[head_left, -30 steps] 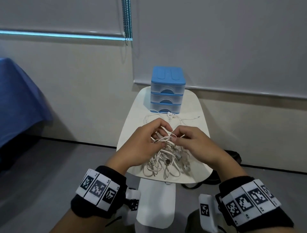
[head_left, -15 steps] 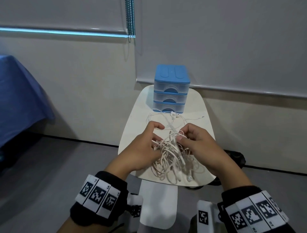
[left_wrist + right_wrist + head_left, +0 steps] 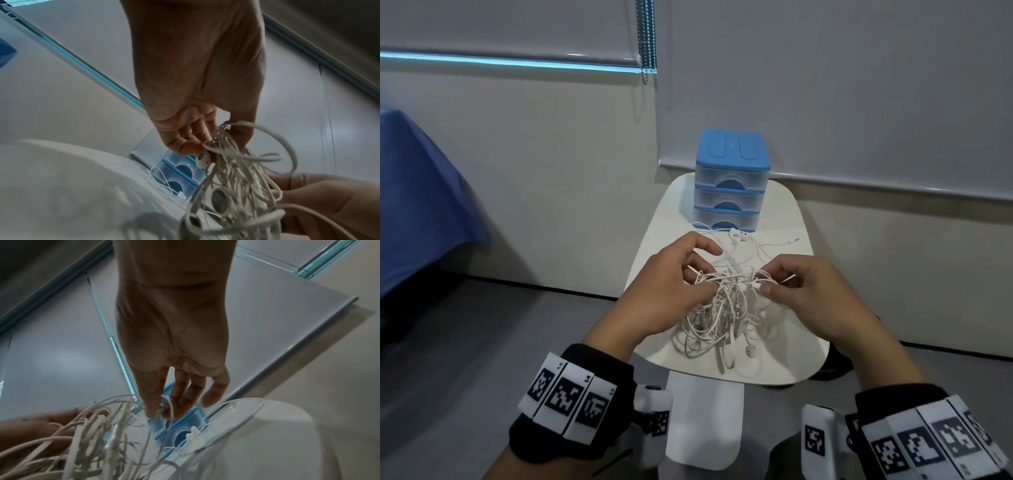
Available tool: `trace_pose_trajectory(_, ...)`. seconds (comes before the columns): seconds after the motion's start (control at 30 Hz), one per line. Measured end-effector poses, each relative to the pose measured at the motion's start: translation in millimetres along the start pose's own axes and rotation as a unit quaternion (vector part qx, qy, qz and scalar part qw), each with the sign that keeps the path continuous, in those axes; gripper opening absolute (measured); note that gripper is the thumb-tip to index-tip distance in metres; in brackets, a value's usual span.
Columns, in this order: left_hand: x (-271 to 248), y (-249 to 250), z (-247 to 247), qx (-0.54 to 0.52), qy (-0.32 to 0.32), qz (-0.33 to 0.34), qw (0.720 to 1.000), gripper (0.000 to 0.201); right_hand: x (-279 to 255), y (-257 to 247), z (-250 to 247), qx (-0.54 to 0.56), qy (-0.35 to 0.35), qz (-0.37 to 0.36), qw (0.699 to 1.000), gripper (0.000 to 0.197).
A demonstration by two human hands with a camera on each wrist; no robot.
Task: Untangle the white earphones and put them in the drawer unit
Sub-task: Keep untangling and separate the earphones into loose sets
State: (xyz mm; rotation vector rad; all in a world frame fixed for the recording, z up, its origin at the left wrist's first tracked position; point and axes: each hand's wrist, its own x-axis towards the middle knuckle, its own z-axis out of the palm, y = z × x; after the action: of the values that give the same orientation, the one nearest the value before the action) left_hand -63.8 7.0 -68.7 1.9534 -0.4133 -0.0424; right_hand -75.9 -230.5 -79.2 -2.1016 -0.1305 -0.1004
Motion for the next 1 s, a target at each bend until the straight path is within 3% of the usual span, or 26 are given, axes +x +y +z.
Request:
trace_pose_trajectory(0.13, 0.4, 0.6, 2.5, -0.008, 0.000, -0.002, 1.000, 0.037, -7.5, -19.0, 1.5, -0.064, 0.021, -0.027, 0.997, 0.040)
trace_pose_trajectory(0.27, 0.8, 2.6, 3.3, -0.005, -0.001, 0.004, 1.000, 0.038, -10.7, -36.8, -0.4, -0.059, 0.030, -0.104, 0.992, 0.022)
trace_pose_trajectory(0.43, 1.5, 10.8, 1.7, 0.005, 0.003, 0.013, 1.000, 0.037, -4.4, -33.5, 1.6, -0.164, -0.006, -0.075, 0.984, 0.011)
trace_pose_trajectory(0.67, 6.9, 19.7, -11.7, 0.047, 0.027, 0.028, 0.998, 0.035, -8.3, -49.9, -1.2, -0.090, 0.037, -0.164, 0.982, 0.012)
trace_pose_trajectory(0.87, 8.7, 20.6, -17.6, 0.090, 0.056, 0.041, 0.994, 0.037, -4.3, -42.1, -6.4, -0.104, 0.060, -0.158, 0.980, 0.011)
trace_pose_trajectory(1.0, 8.7, 17.8, -11.6, 0.134, 0.082, 0.046, 0.986, 0.035, -6.8, -47.4, -4.8, -0.046, 0.091, -0.162, 0.981, 0.016)
